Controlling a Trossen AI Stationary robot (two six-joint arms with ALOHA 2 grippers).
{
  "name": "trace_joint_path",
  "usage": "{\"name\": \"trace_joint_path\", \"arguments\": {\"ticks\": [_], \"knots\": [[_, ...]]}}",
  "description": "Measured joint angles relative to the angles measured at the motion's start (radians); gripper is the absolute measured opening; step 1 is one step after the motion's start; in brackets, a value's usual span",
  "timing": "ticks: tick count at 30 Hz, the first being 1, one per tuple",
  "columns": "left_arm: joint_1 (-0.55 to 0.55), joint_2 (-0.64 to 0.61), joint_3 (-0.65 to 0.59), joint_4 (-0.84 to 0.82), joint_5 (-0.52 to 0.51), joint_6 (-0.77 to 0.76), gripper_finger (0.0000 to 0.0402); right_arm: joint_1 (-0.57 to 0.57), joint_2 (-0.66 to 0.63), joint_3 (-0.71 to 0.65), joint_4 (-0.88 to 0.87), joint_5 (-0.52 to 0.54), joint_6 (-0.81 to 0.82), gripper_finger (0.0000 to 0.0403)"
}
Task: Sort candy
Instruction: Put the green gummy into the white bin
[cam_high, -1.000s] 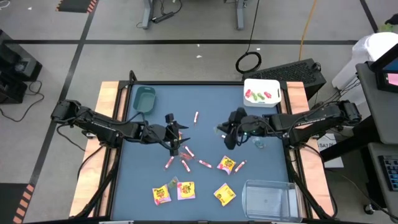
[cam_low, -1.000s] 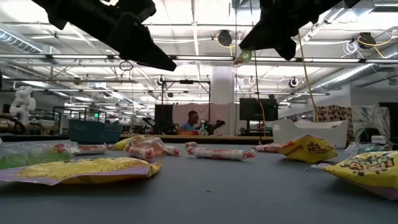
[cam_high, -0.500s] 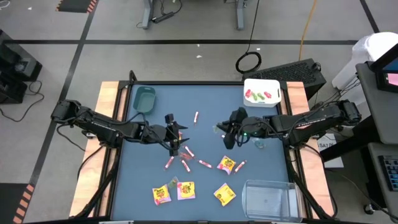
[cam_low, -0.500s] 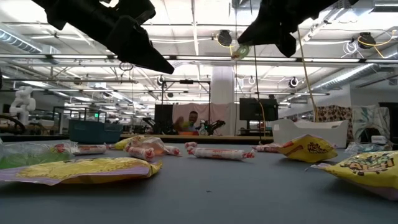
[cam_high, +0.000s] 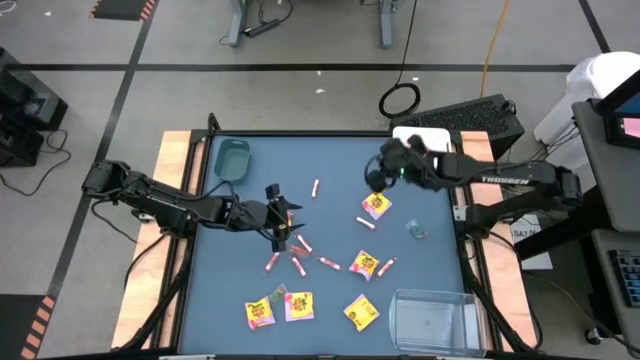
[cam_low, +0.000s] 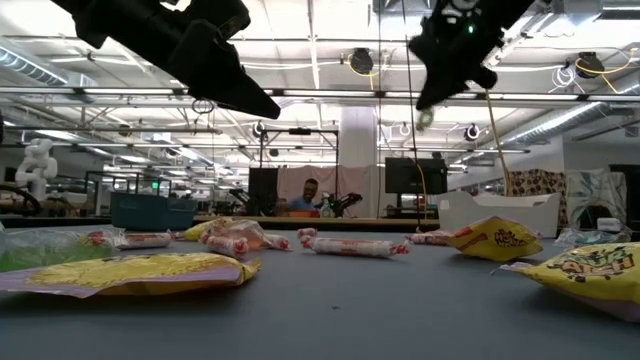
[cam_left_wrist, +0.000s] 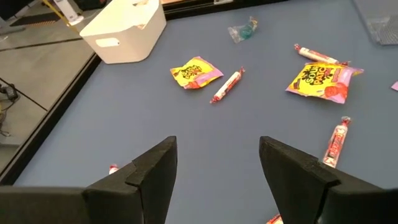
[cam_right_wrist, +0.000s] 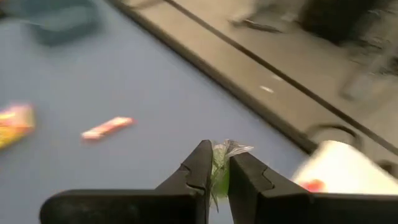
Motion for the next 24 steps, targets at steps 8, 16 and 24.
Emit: {"name": "trace_joint_path", "arguments": {"ticks": [8,16,24], "knots": [[0.000,0.000,0.000,0.000,0.000,-0.001,0.0233,-0.286,0.010,0.000,-0.154,-0.009,-0.084,0.0029],[0.000,0.000,0.000,-0.004,0.015,-0.001,0.0233,-0.492,0.027,-0.002,-0.152,-0.097,-0.115,0.0029],[0.000,0.000,0.000,-0.007,0.050,-0.022,0.0233,-0.592,0.079,-0.098,-0.076,-0.134,-0.122,0.0029]]}}
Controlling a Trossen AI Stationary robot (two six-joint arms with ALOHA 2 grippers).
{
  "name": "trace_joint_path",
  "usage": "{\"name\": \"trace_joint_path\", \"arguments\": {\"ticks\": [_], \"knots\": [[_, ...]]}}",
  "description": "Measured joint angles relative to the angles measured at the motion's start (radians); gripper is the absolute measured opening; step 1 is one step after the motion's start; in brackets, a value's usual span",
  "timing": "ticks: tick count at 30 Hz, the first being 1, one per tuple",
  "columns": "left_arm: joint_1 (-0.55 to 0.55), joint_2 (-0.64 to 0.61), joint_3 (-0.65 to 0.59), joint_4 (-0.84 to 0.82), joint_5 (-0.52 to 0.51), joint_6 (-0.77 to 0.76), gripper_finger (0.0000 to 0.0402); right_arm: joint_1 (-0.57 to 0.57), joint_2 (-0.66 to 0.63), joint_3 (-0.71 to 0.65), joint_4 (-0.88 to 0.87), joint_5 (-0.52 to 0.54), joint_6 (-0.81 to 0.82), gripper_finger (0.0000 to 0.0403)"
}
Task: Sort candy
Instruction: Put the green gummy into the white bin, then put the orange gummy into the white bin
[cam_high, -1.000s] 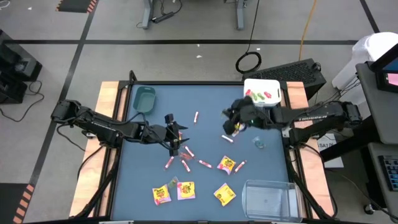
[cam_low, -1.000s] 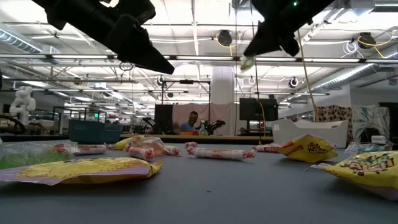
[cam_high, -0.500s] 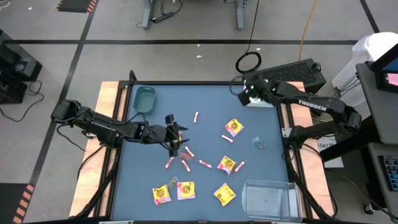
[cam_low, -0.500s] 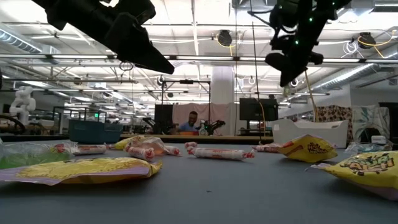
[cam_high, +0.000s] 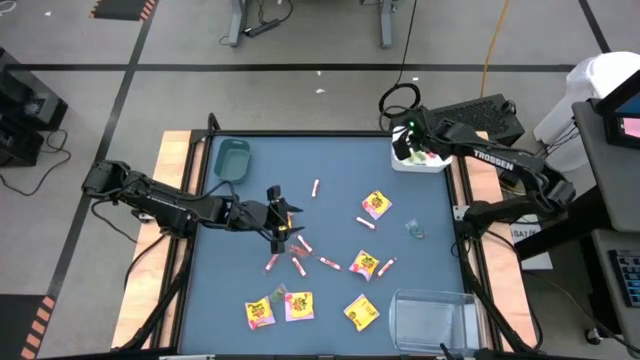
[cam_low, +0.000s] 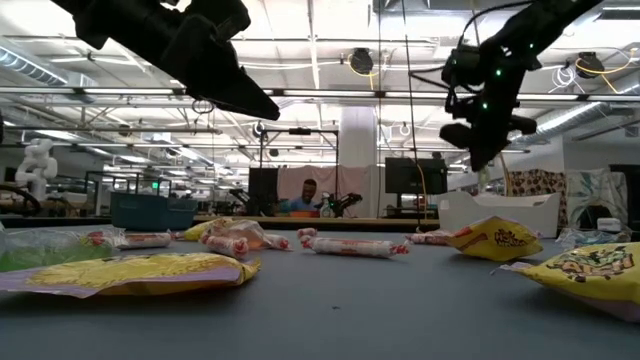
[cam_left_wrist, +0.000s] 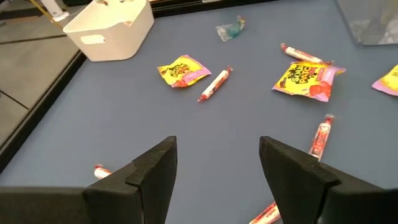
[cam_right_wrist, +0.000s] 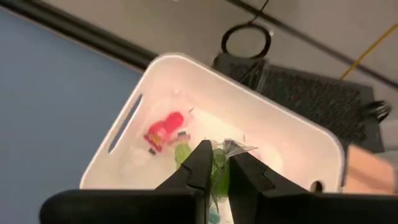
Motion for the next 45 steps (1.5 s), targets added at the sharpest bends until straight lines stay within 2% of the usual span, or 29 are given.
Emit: {"name": "trace_joint_path", "arguments": {"ticks": [6,15,18,22,25,28,33,37,45], "knots": [[0.000,0.000,0.000,0.000,0.001,-0.005,0.0233,-0.022,0.039,-0.028,0.033,-0.034,0.022,0.0044],[0.000,0.000,0.000,-0.020,0.027,-0.054,0.0233,-0.038,0.097,-0.038,0.048,-0.034,0.011,0.0113],[-0.004,0.000,0.000,-0.041,0.027,-0.086,0.0233,-0.032,0.074,-0.038,0.052,-0.034,-0.012,0.0142],[-0.022,0.001,0.000,-0.095,0.027,-0.154,0.0233,0.016,-0.029,-0.039,0.017,-0.034,-0.008,0.0174],[-0.046,0.008,0.000,-0.142,0.029,-0.214,0.0233,0.087,-0.132,-0.039,-0.001,-0.038,0.017,0.0188],[-0.077,0.010,0.000,-0.179,0.033,-0.240,0.0233,0.181,-0.231,-0.039,0.000,-0.106,0.044,0.0195],[-0.131,0.025,0.000,-0.180,0.034,-0.240,0.0233,0.387,-0.334,-0.039,0.005,-0.134,0.083,0.0196],[-0.150,0.069,0.000,-0.178,0.035,-0.259,0.0233,0.572,-0.349,-0.039,0.031,-0.129,0.087,0.0196],[-0.147,0.191,0.000,-0.118,0.055,-0.268,0.0233,0.895,-0.276,-0.039,0.155,0.030,0.094,0.0196]]}}
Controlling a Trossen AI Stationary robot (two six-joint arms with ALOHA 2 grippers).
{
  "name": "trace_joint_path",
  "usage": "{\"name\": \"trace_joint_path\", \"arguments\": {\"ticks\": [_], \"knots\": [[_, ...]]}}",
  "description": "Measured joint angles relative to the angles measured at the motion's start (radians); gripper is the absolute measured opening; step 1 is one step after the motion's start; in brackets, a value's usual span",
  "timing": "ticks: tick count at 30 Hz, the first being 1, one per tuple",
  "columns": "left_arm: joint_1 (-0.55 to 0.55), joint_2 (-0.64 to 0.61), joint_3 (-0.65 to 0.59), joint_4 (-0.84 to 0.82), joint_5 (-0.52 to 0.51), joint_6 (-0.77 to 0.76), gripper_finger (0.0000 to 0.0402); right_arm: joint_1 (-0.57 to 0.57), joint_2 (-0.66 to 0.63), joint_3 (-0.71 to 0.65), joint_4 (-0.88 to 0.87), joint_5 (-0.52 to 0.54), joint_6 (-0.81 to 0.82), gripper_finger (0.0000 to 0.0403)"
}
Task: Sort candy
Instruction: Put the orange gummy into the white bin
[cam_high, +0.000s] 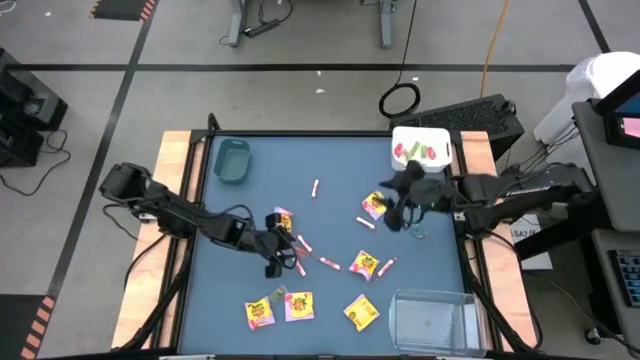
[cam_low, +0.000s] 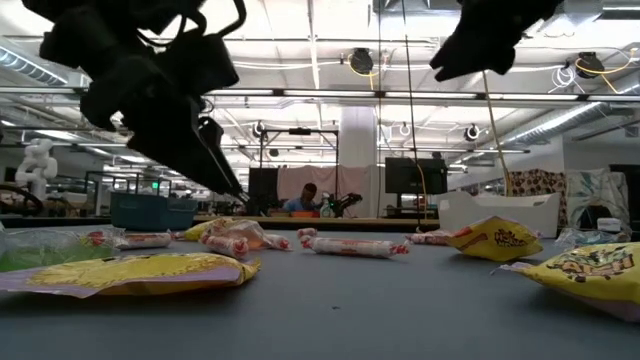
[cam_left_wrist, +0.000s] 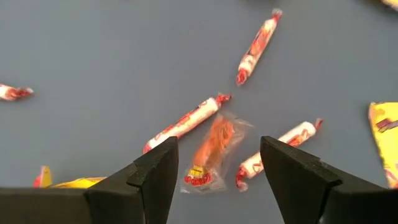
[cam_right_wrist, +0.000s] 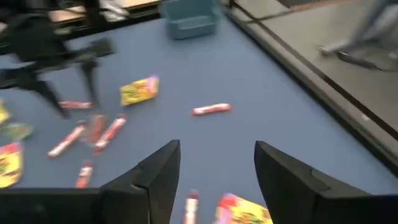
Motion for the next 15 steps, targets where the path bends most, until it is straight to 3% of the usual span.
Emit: {"name": "trace_joint_path", "arguments": {"ticks": [6,11,15], "knots": [[0.023,0.044,0.000,0.005,0.004,0.006,0.0233,0.139,0.153,0.000,0.149,0.020,-0.008,0.0196],[0.047,0.082,-0.001,0.011,0.111,0.028,0.0233,0.214,0.327,0.000,0.319,0.022,-0.036,0.0196],[0.065,0.128,0.001,0.050,0.131,0.029,0.0233,0.247,0.458,0.000,0.481,0.021,-0.053,0.0196]]}}
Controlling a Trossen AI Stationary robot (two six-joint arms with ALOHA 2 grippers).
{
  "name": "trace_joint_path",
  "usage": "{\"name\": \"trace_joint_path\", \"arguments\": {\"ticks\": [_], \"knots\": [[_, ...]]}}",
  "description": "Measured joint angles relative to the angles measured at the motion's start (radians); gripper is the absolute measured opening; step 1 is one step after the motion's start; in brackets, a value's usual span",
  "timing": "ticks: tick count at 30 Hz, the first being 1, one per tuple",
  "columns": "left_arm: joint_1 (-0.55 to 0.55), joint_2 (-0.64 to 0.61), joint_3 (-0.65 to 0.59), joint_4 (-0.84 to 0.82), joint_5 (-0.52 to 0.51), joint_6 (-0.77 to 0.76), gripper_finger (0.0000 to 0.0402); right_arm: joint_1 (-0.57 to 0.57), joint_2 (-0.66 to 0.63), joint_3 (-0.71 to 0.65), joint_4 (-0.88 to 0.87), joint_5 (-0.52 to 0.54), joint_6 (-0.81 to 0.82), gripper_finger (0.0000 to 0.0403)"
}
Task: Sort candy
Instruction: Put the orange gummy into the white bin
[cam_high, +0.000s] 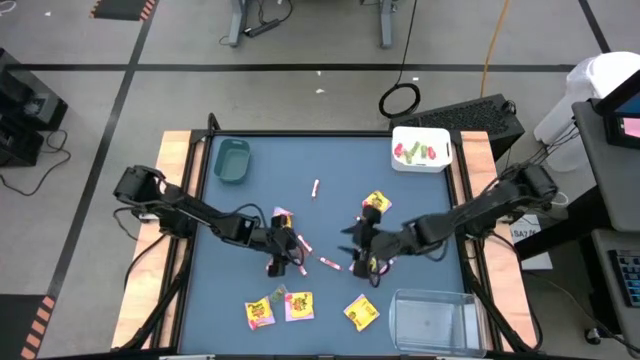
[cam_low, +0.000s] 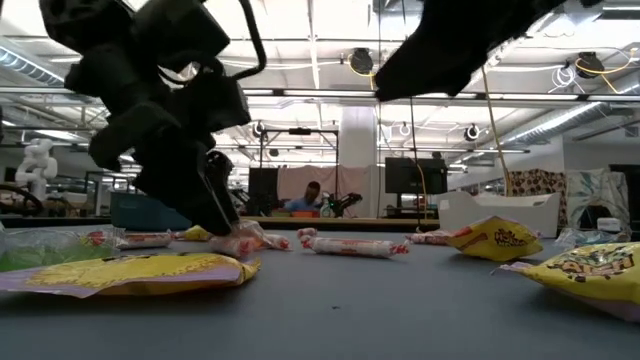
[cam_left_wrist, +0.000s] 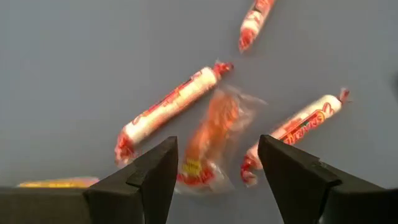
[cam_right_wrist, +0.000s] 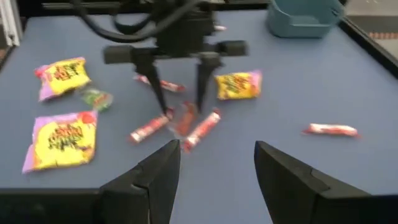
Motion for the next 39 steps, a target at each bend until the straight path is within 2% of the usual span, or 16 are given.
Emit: {"name": "trace_joint_path", "arguments": {"ticks": [6,12,18,22,26,30,39], "knots": [[0.022,0.044,-0.001,0.037,0.011,0.002,0.0214,0.027,0.131,0.000,0.177,0.000,-0.008,0.0196],[0.024,0.044,-0.001,0.034,0.034,0.002,0.0155,0.037,0.198,0.000,0.282,-0.001,0.027,0.0196],[0.023,0.041,-0.001,0.035,0.035,0.001,0.0088,0.043,0.228,0.000,0.304,0.000,0.073,0.0196],[0.023,0.028,0.004,0.021,0.035,0.001,0.0059,0.049,0.256,0.000,0.349,0.003,0.101,0.0196],[0.023,0.010,0.037,0.023,0.033,0.027,0.0052,0.049,0.301,0.000,0.357,-0.001,0.175,0.0199],[0.023,0.003,0.084,0.032,0.029,0.079,0.0051,0.037,0.327,0.000,0.371,0.052,0.233,0.0218],[0.023,0.004,0.134,0.028,0.018,0.184,0.0051,-0.012,0.344,0.001,0.389,0.048,0.202,0.0283]]}}
